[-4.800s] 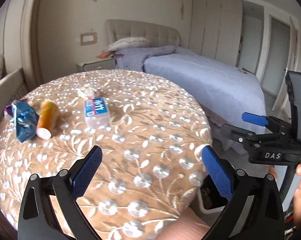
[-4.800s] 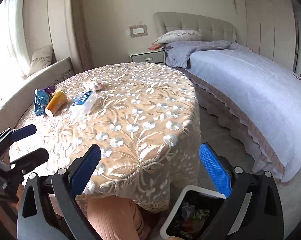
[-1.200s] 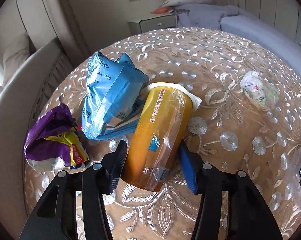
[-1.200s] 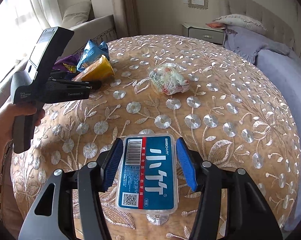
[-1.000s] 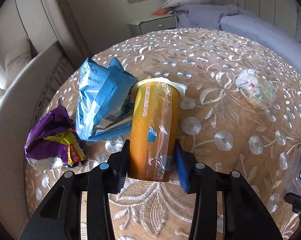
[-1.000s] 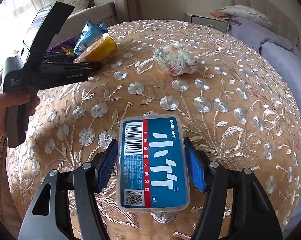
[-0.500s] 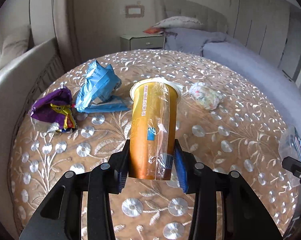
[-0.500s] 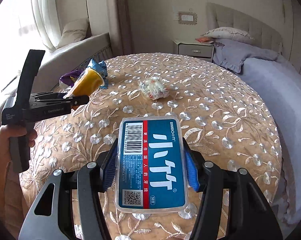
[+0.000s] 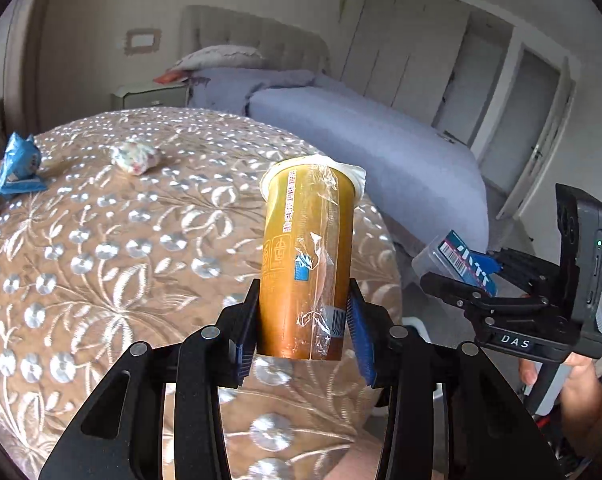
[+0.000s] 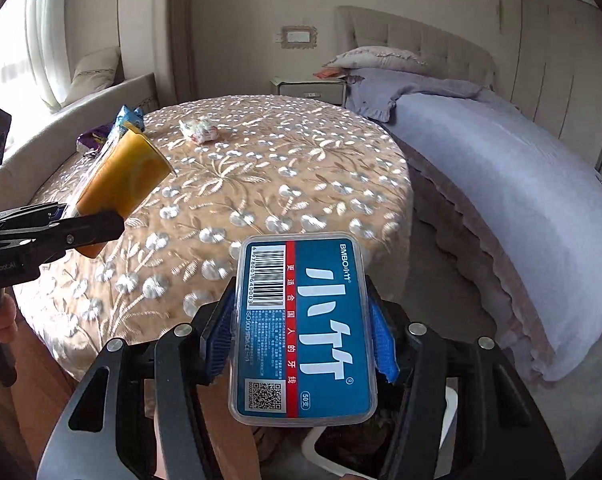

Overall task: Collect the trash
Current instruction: 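Carry cup and blue box over the bin and open both grippers, then move both tools back over the table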

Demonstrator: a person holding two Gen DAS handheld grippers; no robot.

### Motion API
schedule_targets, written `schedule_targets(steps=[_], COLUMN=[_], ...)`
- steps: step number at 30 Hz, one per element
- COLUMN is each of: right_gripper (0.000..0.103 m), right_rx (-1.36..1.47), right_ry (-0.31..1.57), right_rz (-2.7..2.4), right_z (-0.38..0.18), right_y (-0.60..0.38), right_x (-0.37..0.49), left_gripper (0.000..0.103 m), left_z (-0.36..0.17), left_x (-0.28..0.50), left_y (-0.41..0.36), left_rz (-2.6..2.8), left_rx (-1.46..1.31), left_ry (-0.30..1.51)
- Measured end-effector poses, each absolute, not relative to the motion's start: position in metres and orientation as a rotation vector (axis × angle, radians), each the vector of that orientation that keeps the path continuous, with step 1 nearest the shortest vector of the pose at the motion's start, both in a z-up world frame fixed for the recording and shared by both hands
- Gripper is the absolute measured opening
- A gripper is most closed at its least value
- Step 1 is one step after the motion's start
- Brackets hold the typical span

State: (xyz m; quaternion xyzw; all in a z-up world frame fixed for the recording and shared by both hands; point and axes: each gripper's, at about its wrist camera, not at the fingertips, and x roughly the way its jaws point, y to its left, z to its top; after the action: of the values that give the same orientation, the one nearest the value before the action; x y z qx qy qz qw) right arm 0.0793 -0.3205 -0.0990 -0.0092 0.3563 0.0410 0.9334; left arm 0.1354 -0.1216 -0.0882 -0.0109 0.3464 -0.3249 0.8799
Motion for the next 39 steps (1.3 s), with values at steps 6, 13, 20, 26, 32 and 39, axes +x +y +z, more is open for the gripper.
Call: schedule_targets(steps=[6, 13, 20, 26, 32, 39], right_gripper=[0.059, 0.059, 0.059, 0.091, 0.098, 0.098], right_rx=[0.061, 0.143, 0.172, 0.163, 0.118, 0.145], right_ry=[0.805, 0.906, 0.973, 1.007, 1.056, 0.948], right_rz=[-0.088, -0.169, -0.184, -0.178, -0.2, -0.161], right_z=[-0.132, -0.191, -0.239, -0.271, -0.286, -0.242], right_y=[-0.391, -0.436, -0.441, -0.448, -0.451, -0.453], right_x=[0.034, 0.002, -0.002, 0.006, 0.004, 0.012], left_gripper=[0.04, 0.04, 0.04, 0.097, 0.098, 0.098], left_z=[-0.11, -0.156, -0.203, -0.229, -0.236, -0.188], left_x=[0.096, 0.077, 0.088, 0.101, 0.103, 0.093], left_y=[-0.197, -0.277, -0.334, -0.352, -0.351, -0.334], left_rz=[-0.839, -0.947, -0.996, -0.99, -0.974, -1.018], left_rx=[0.063, 0.199, 0.266, 0.246, 0.242, 0.191], left_ry=[0.762, 0.854, 0.977, 1.07, 1.077, 0.966])
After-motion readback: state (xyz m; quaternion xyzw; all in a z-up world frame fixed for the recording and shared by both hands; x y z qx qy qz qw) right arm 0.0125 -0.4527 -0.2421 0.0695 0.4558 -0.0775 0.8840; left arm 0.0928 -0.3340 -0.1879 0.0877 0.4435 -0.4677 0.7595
